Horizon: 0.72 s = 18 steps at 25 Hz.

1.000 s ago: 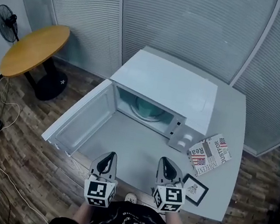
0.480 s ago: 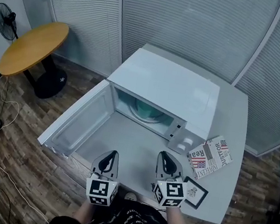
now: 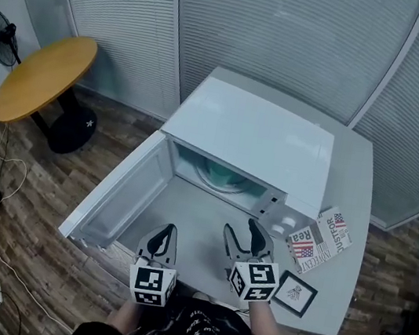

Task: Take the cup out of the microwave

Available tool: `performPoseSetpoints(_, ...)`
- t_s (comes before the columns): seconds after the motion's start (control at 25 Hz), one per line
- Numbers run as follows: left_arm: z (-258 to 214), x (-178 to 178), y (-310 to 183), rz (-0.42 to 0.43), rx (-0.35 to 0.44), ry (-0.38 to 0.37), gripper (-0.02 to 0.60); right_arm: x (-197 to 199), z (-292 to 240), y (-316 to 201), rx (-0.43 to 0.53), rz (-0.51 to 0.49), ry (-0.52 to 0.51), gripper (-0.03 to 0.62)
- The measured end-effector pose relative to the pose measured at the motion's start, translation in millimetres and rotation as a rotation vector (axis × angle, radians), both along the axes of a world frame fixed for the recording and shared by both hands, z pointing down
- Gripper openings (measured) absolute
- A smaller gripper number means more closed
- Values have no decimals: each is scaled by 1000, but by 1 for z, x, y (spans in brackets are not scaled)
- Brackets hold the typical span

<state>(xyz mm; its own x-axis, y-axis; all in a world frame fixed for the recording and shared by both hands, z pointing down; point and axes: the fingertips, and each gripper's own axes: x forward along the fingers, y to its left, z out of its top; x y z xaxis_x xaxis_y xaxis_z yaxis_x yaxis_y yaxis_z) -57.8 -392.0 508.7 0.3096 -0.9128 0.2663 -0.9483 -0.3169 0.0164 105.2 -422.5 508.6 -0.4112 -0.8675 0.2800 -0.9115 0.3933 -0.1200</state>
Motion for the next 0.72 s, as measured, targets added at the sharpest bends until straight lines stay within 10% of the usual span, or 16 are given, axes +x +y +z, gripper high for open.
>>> performPoseSetpoints(0.72,4,-9,-48,99,-10,7,6,-27,15,-68,-33,54,52,356)
